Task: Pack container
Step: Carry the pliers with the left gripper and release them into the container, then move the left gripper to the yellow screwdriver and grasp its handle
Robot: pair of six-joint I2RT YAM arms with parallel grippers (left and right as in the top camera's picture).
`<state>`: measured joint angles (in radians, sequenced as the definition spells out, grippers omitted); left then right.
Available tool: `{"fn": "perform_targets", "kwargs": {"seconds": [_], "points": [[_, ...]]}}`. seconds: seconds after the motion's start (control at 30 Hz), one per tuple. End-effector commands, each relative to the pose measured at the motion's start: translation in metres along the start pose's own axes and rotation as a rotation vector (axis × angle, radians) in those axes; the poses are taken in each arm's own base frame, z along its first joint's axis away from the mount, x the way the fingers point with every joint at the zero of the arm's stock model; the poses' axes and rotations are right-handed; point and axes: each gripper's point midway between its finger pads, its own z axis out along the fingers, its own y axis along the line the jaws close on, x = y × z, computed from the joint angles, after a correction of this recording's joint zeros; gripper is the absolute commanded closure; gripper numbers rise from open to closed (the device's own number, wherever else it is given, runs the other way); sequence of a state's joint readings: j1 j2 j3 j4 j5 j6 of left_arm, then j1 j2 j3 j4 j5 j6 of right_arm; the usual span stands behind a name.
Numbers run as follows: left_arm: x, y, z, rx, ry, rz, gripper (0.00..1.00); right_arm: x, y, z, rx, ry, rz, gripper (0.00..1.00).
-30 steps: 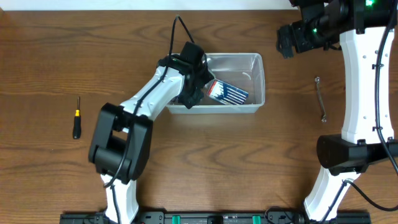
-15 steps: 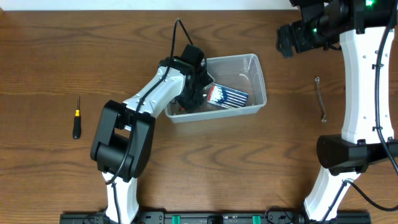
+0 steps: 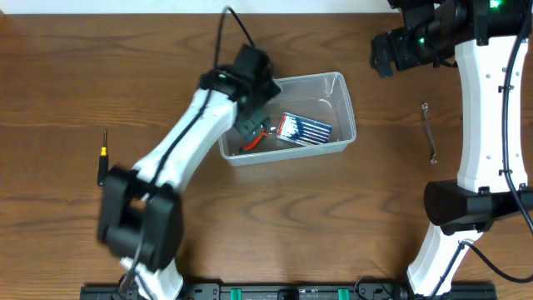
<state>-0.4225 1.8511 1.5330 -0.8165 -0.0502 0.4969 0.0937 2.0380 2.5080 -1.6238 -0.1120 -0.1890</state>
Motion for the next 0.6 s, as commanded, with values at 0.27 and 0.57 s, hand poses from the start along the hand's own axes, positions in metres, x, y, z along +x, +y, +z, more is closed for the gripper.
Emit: {"fn": "perform_targets", "kwargs": {"seconds": [0.27, 0.57], "points": [[0.101, 0.134, -0.231, -0.533, -0.307, -0.765, 0.02, 0.001, -0.002, 0.003, 0.002, 0.01, -0.007, 0.01], [0.245, 0.17, -0.17, -0.354, -0.001, -1.274, 0.02, 0.003, -0.001, 0.003, -0.001, 0.019, -0.004, 0.01]]}}
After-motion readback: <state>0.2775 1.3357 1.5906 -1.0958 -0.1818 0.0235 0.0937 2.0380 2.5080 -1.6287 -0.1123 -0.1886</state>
